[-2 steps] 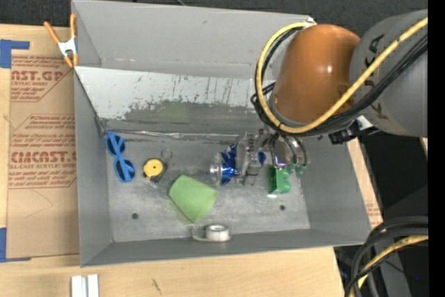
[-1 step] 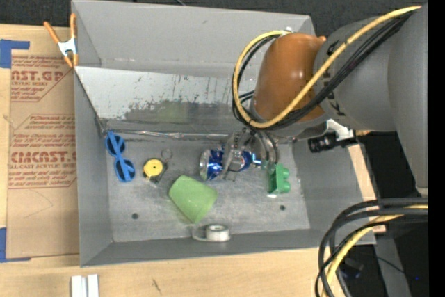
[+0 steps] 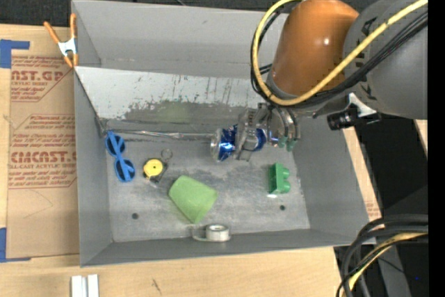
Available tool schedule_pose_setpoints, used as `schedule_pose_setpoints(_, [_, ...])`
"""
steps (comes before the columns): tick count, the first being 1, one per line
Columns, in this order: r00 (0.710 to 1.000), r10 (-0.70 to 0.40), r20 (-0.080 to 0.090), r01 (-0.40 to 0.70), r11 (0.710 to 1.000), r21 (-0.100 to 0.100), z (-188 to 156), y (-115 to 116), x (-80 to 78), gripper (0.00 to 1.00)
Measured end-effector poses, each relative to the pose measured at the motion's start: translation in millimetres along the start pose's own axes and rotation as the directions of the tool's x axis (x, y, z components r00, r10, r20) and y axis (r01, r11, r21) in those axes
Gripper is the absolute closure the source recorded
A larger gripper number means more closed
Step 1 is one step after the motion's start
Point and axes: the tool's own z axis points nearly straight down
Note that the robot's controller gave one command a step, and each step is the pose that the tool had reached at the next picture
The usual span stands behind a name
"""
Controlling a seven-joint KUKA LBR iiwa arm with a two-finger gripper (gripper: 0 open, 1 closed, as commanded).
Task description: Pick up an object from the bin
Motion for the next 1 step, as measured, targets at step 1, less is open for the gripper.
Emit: schedule_pose_setpoints(1, [0.999,0.041,-0.003,-0.041,0.999,0.002,-7.1,-14.5,-46.2,1.00])
